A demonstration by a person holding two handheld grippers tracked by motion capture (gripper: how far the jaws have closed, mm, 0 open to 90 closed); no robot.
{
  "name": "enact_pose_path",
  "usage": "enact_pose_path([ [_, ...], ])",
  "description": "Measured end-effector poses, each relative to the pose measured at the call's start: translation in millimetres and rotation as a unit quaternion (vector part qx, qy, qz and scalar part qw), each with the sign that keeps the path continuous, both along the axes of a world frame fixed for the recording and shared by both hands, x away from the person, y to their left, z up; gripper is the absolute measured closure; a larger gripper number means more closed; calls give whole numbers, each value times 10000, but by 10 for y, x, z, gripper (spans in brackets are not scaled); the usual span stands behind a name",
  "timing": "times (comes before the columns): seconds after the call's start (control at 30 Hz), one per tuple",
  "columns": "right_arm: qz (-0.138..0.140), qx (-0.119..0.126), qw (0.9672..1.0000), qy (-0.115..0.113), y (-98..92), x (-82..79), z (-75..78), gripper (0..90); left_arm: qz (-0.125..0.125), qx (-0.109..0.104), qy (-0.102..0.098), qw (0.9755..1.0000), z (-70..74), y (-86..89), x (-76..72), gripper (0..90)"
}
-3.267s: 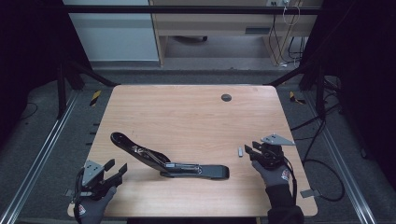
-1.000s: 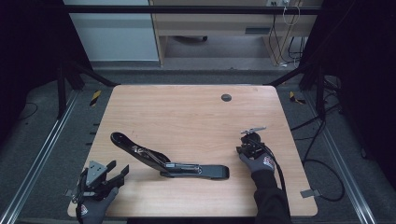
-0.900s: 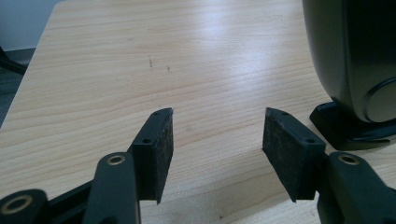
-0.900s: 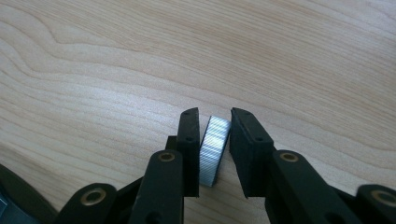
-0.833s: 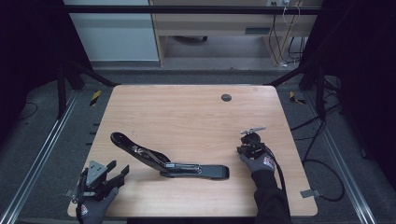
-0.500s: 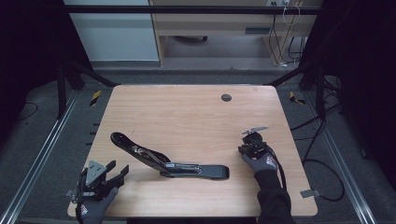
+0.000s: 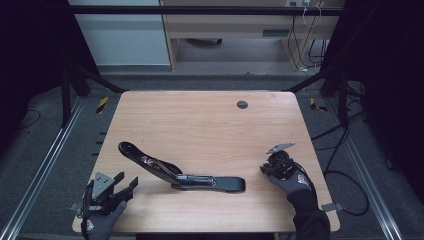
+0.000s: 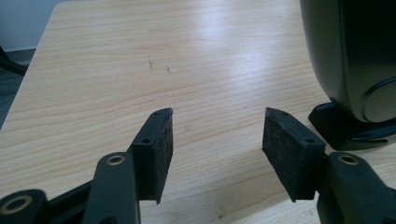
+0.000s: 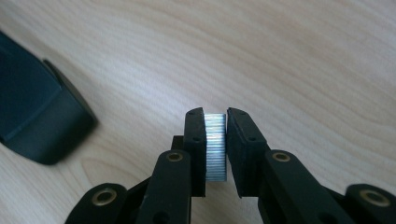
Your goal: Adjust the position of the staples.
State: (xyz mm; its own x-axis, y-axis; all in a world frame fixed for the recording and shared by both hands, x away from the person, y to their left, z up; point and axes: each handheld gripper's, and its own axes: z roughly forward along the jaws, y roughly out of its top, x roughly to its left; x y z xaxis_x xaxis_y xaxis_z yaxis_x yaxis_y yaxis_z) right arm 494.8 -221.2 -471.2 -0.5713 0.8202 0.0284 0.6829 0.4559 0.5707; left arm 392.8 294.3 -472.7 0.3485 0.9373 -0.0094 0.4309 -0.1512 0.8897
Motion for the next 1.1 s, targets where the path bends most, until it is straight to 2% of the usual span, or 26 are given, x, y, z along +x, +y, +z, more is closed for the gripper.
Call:
enact_pose_path([
  [0.1,151,-5,9999,-38,-45,-49,-45,782,4,7,1,10000,-1,0,0,427],
  [0.3,143,27,9999,-10,-59,-73,-96,781,-2,10,4,10000,-2,-1,-2,427],
  [0.43,134,31,9999,-15,-60,-76,-96,780,1,-2,11,10000,-4,0,-3,426],
  [0.5,182,-63,9998,-28,-57,-79,-91,767,6,-2,5,10000,-3,4,-5,426],
  [0.67,97,22,9999,-62,-69,-100,-37,736,9,-9,14,10000,-5,3,-4,426],
  [0.83,87,-204,9997,46,-70,-117,44,745,-2,13,23,10000,-6,-1,-5,425],
  [0.93,79,-260,9996,91,-57,-114,41,746,-1,12,26,10000,-6,1,-6,425],
  [0.97,15,-306,9994,181,-27,-106,22,745,4,-2,18,10000,-6,2,-7,426],
  [1.1,83,-373,9990,238,0,-78,-10,745,11,-3,16,10000,-7,6,-8,426],
])
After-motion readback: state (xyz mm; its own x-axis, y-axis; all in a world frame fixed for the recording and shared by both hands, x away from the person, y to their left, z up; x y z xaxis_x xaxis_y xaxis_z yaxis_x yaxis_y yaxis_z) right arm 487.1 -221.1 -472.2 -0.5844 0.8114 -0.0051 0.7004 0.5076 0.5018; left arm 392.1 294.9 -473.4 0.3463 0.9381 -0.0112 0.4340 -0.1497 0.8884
